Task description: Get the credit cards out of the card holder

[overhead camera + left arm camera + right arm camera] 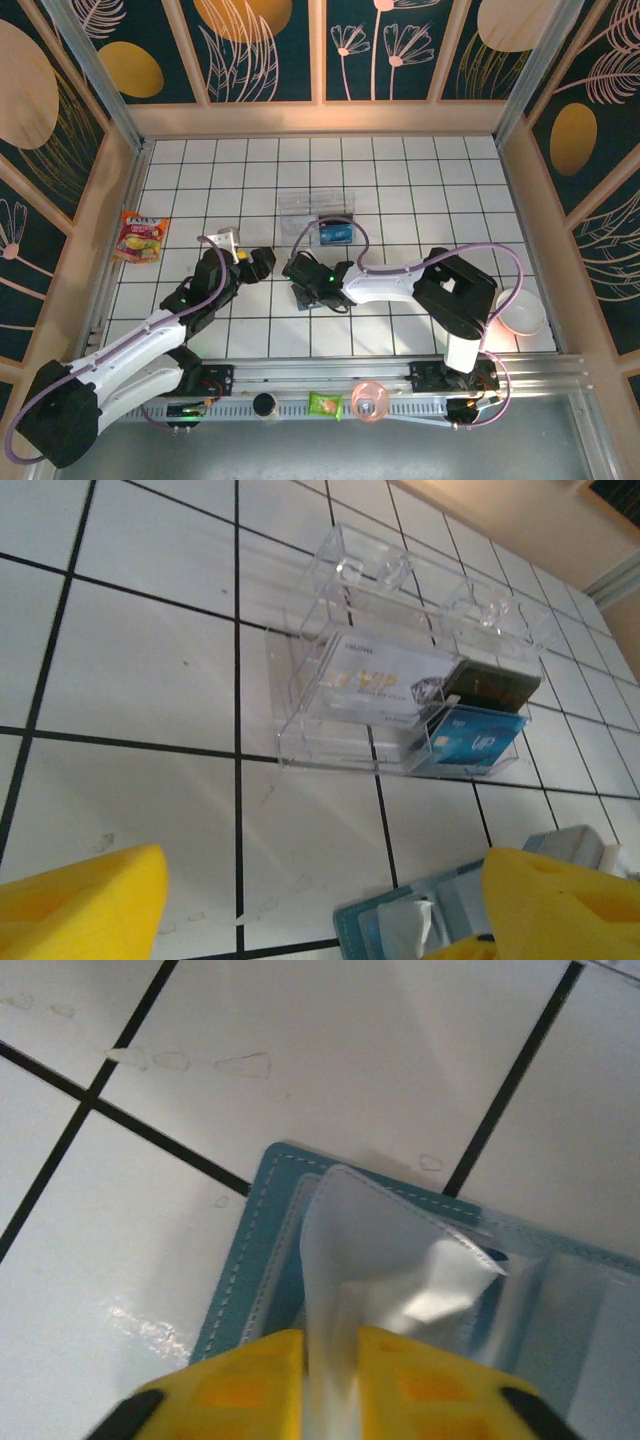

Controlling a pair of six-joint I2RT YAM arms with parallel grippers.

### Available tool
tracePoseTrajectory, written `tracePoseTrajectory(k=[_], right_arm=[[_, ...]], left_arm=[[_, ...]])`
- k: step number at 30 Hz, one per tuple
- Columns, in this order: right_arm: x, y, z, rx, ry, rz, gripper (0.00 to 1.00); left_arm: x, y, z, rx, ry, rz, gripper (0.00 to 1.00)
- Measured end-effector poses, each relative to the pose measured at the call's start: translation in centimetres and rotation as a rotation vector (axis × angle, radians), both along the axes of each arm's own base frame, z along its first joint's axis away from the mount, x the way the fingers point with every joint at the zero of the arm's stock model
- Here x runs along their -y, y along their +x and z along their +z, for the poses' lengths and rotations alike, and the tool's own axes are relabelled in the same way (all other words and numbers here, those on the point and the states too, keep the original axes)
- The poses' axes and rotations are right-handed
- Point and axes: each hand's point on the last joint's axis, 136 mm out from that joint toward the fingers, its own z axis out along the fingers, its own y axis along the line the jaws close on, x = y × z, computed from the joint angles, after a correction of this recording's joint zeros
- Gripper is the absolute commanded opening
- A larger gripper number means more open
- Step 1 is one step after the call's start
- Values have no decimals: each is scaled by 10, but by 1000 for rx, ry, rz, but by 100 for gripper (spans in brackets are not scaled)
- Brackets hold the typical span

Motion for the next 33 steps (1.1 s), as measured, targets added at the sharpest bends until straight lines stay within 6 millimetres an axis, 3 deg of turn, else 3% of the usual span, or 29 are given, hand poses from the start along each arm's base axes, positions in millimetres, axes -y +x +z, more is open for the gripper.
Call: tracePoseTrajectory(k=[5, 8, 12, 19, 23, 25, 33], right_arm=[[4, 1, 3, 10, 38, -23, 0], [7, -2, 6, 5, 88, -26, 0], [12, -1, 18, -3, 189, -47, 0], [9, -2, 30, -35, 337, -81, 0], [13, -6, 32, -48, 379, -101, 27], [17, -8, 37, -43, 401, -111, 34], [45, -1, 84, 57, 520, -206, 37]], left_arm=[[14, -4, -13, -47, -10, -74, 44], [26, -7, -24, -89, -23, -132, 30], [42, -12, -36, -139, -55, -198, 17], [79, -32, -58, -217, -63, -330, 2], [89, -36, -76, -283, -46, -355, 0], [92, -38, -81, -301, -37, -362, 0], [128, -37, -68, -303, -66, -460, 3]])
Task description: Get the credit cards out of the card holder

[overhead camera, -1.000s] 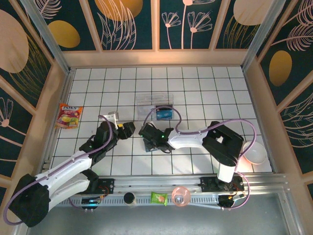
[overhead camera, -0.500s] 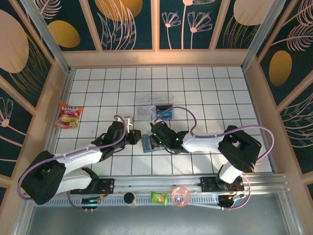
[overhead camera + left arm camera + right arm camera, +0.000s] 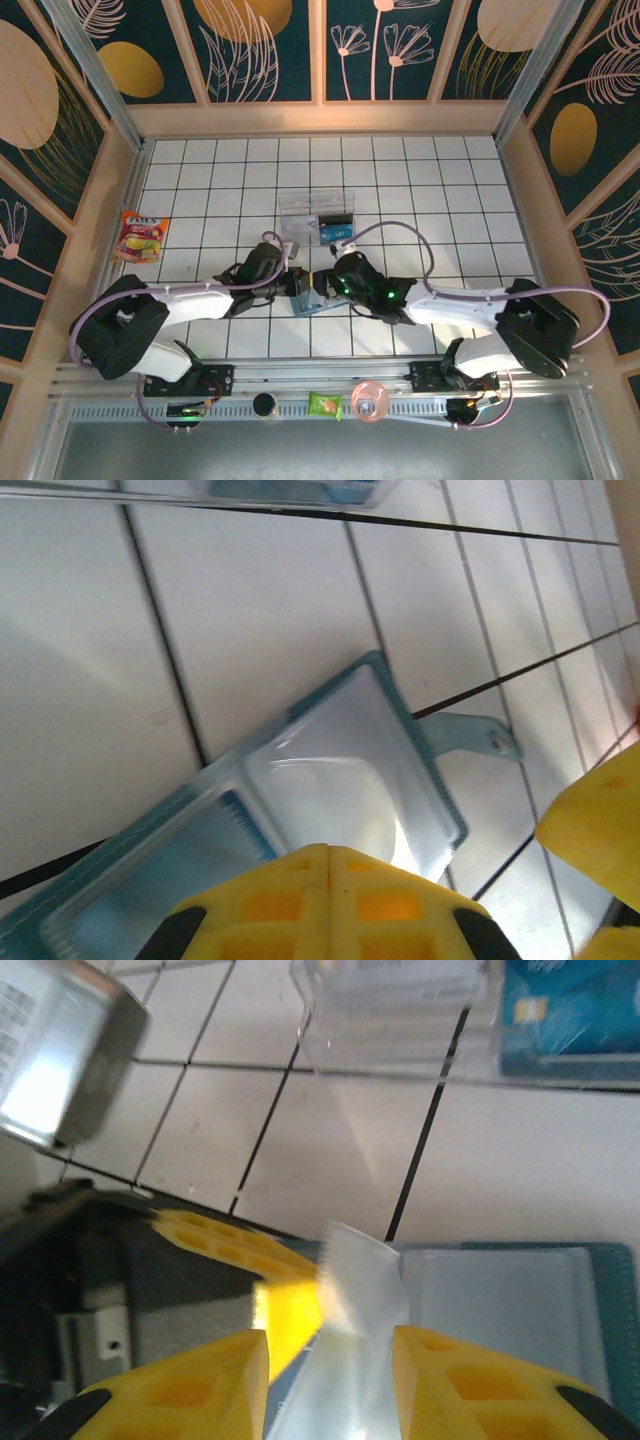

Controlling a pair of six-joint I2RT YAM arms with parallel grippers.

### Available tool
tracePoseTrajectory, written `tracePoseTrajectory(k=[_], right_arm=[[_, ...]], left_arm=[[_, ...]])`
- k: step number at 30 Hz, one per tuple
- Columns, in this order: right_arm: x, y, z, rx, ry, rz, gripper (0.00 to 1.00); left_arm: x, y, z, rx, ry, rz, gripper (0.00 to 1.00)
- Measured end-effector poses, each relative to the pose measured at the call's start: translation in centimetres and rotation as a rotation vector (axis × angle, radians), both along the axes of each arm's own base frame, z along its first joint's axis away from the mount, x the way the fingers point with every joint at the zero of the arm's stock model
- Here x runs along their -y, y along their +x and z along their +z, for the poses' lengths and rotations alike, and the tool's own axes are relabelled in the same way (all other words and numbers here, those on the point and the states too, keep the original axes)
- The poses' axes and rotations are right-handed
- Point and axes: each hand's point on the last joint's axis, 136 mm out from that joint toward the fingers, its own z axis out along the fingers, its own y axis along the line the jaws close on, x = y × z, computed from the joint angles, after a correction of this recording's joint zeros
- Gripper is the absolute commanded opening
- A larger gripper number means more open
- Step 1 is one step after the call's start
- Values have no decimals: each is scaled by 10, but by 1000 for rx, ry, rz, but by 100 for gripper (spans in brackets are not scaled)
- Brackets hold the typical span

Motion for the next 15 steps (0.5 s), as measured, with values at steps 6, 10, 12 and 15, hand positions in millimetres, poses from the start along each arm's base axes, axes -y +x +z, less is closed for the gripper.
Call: tracePoseTrajectory(k=[6, 10, 12, 15], right_arm=[[33, 3, 10, 11, 19, -102, 36], [55, 1, 8, 3, 7, -152, 32], [61, 1, 7, -6, 5, -171, 28], [65, 0, 6, -14, 1, -182, 20]], left_arm=[[46, -17, -13, -71, -1, -141, 7], [79, -23, -19, -97, -5, -223, 8], [86, -22, -21, -101, -4, -236, 7], [87, -21, -22, -101, 5, -236, 7]])
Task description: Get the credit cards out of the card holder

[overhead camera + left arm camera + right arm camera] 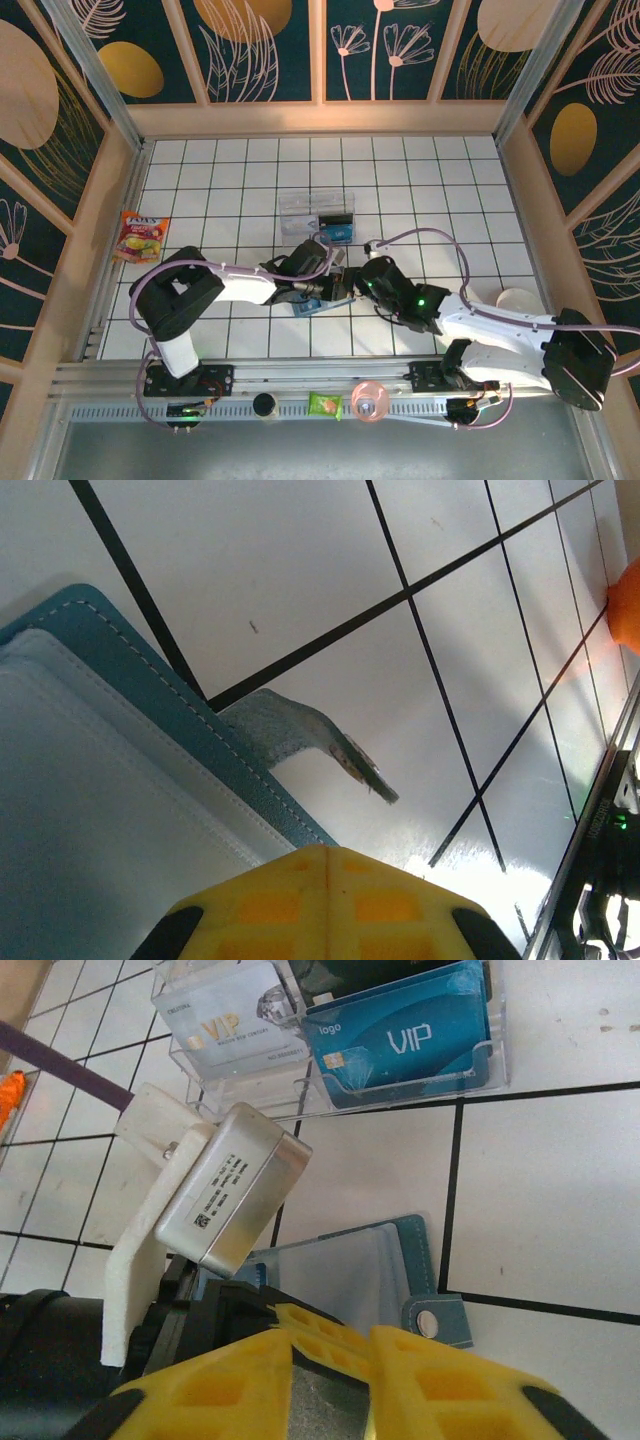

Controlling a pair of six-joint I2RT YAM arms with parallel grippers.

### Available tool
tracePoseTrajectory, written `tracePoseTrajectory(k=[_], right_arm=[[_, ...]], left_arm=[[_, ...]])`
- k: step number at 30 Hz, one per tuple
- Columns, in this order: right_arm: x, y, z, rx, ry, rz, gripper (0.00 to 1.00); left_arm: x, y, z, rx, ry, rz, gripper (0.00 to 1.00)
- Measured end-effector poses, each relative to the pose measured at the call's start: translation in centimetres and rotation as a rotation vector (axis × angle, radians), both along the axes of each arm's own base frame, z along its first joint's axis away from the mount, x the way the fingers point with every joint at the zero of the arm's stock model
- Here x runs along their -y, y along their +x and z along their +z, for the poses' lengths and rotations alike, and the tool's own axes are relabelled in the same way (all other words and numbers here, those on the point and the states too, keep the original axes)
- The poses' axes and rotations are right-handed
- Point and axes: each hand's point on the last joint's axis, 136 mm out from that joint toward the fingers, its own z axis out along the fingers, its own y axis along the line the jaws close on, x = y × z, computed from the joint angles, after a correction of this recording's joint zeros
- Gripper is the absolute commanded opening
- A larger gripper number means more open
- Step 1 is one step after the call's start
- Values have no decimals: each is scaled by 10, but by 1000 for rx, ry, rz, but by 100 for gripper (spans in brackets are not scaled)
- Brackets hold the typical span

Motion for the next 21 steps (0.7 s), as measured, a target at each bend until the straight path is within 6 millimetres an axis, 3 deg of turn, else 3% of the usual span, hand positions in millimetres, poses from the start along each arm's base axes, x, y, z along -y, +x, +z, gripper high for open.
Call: tracePoseTrajectory(k=[3, 8, 12, 15, 18, 21], right_arm=[[2, 1, -2, -10, -3, 0, 15], [-2, 4, -5, -38, 19, 37, 10], [-21, -1, -27, -109, -5, 134, 10], [-37, -5, -46, -180, -32, 205, 9], [-44, -9, -61, -224, -45, 235, 8], [-42, -10, -72, -252, -70, 231, 7]], left_arm=[[-6, 4, 8, 28, -2, 28, 11], [-41, 23, 62, 128, -91, 165, 6], [-70, 39, 90, 200, -126, 272, 5], [-90, 36, 75, 189, -88, 314, 5], [-113, 22, 39, 134, 4, 343, 5], [-129, 9, 11, 85, 79, 355, 12]])
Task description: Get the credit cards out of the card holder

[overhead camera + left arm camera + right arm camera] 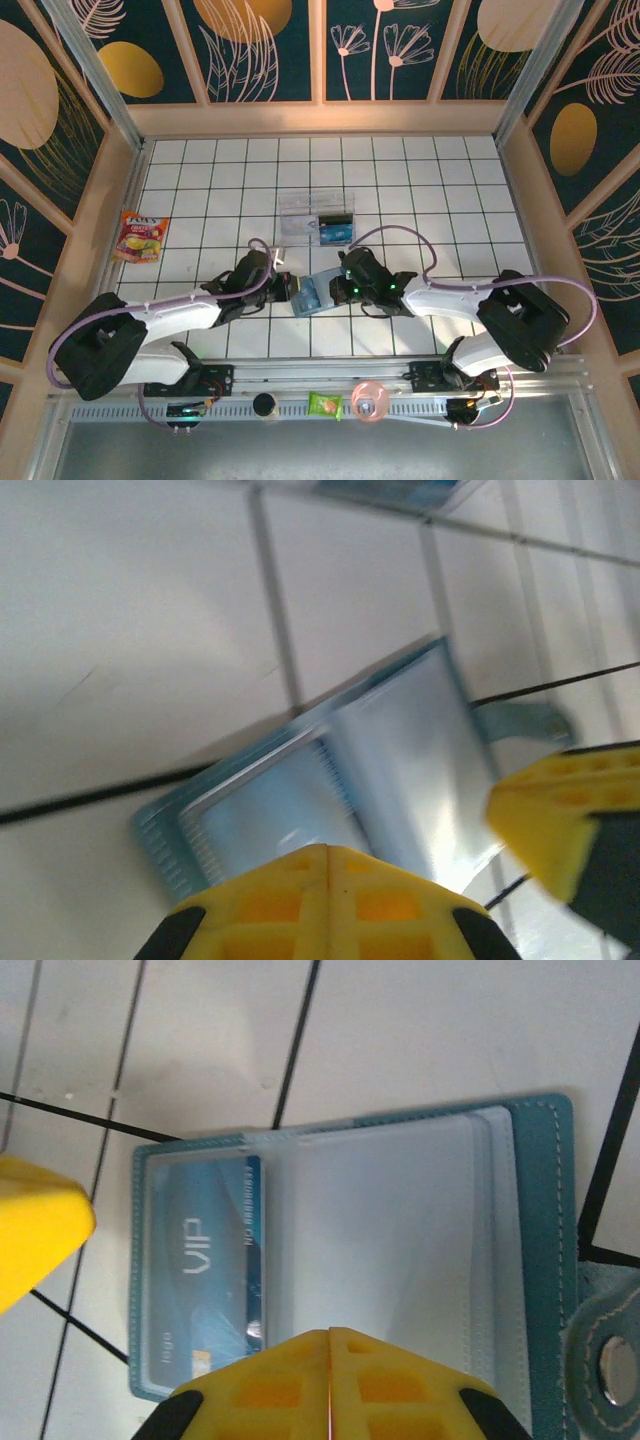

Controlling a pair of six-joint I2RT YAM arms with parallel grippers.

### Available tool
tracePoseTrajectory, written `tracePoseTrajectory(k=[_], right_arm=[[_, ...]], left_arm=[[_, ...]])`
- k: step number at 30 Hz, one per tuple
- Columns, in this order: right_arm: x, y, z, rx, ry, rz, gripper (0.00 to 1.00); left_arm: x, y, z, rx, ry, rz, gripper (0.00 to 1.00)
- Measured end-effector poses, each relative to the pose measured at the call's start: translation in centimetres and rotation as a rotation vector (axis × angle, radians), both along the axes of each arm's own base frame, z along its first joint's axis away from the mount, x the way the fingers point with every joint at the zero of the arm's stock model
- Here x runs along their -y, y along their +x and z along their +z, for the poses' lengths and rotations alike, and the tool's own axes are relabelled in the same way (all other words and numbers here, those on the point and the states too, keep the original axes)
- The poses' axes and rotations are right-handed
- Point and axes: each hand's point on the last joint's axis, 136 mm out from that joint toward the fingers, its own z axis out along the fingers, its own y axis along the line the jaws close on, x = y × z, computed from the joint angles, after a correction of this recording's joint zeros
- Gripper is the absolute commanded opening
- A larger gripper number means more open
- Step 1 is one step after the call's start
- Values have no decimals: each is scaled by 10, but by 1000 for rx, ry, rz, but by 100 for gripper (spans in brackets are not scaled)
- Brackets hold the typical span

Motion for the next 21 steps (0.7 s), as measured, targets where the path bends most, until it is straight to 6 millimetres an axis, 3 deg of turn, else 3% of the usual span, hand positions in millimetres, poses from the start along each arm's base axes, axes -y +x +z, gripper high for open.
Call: tracePoseTrajectory(k=[2, 5, 10, 14, 19, 21], right_arm=[[3, 0, -9, -22, -36, -13, 7], [10, -2, -20, -53, -76, -35, 7], [11, -1, -18, -54, -81, -42, 10], [3, 0, 3, -27, -35, -2, 22], [-28, 7, 34, -23, 81, 91, 27], [-39, 9, 35, -37, 101, 124, 28]], left_arm=[[-4, -3, -6, -16, 19, 5, 22], [-4, -3, -8, -19, 25, 7, 21], [-6, -5, -20, -40, 57, -2, 21], [-8, -3, -25, -32, 83, -4, 17], [-6, 3, -25, -17, 104, -10, 14], [-5, 5, -27, -15, 112, -12, 14]])
